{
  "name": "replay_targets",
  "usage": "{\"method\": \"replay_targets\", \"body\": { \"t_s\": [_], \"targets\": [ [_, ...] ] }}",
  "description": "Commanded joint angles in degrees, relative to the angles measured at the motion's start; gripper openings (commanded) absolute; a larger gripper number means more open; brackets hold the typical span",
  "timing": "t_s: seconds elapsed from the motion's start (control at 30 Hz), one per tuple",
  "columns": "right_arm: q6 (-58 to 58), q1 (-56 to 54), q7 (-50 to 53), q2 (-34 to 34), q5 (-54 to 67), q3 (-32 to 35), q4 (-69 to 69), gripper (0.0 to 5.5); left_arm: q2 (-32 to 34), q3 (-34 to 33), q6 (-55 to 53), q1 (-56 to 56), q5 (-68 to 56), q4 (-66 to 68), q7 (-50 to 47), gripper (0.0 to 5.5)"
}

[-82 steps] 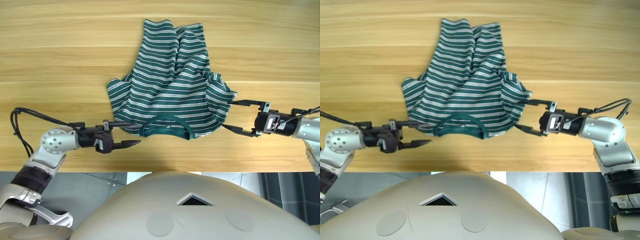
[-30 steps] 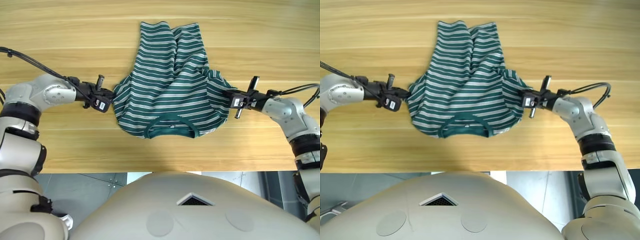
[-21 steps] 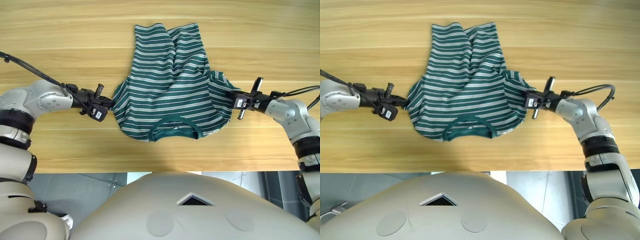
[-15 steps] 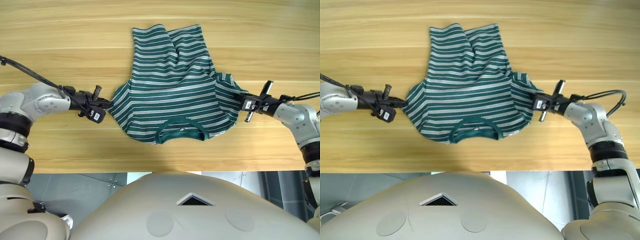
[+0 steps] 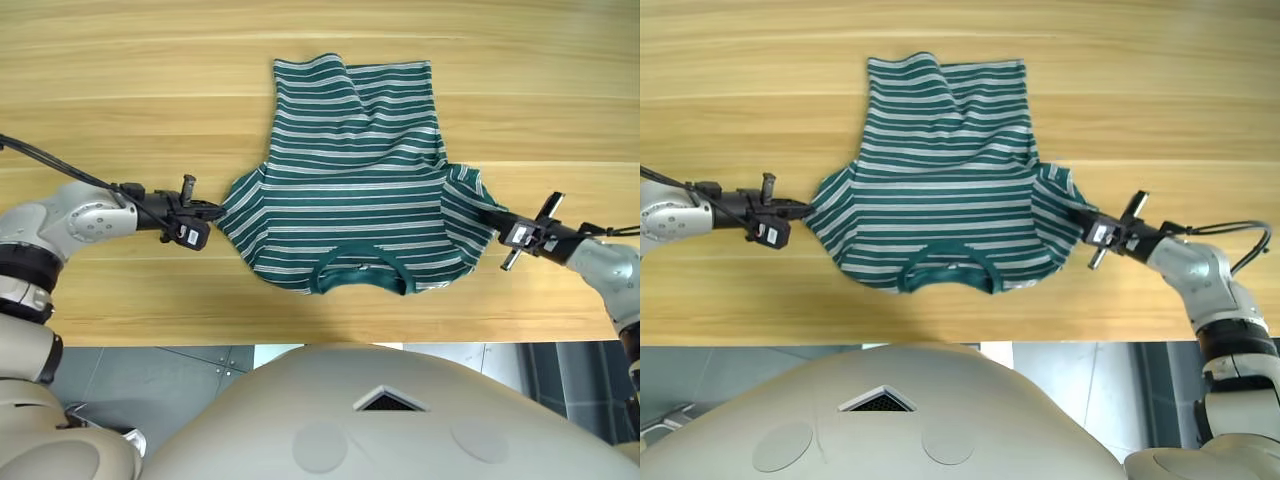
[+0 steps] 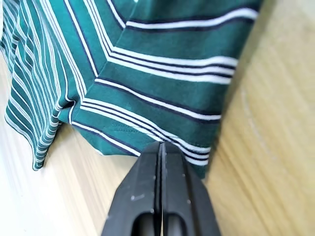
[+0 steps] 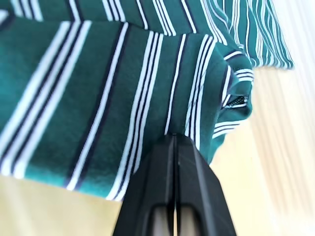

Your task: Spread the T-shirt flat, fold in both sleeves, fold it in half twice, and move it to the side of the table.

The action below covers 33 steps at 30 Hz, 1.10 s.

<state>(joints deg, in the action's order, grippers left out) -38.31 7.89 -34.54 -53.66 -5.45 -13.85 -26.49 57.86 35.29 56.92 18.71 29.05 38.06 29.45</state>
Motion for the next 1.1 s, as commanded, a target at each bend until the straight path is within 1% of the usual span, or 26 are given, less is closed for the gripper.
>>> {"method": "replay_targets", "body": {
  "t_s": [0.03,0.2,0.33,0.43,0.67,0.93,1.1],
  "targets": [
    [1.7,7.9,-7.2,-2.4,0.6,-2.2,4.0,0.03,0.5,8.6,-3.9,-14.6,7.7,1.4,9.0,0.00],
    [2.2,8.7,-7.8,-2.9,1.4,-1.3,4.9,0.03,1.7,9.0,-4.2,-18.1,4.1,-1.3,9.8,0.00],
    [2.3,8.8,-8.2,-3.0,1.7,-0.3,5.0,0.03,2.1,5.9,-6.7,-16.6,2.0,-3.5,7.0,0.00],
    [2.7,8.2,-8.0,-3.0,1.0,0.3,4.2,0.03,3.5,4.6,-8.1,-16.5,-0.1,-5.9,8.1,0.00],
    [4.0,5.8,-6.7,-3.2,-2.2,1.1,-1.6,0.03,4.9,4.7,-11.3,-17.9,0.5,-8.4,9.1,0.00],
    [3.6,2.5,-5.3,-1.8,-4.3,1.2,-7.2,0.03,3.2,4.9,-14.0,-17.9,1.6,-9.1,8.0,0.00],
    [3.0,2.7,-5.2,-1.4,-3.8,1.0,-6.5,0.03,3.3,3.9,-15.4,-17.3,1.6,-9.6,6.9,0.00]
  ]
}}
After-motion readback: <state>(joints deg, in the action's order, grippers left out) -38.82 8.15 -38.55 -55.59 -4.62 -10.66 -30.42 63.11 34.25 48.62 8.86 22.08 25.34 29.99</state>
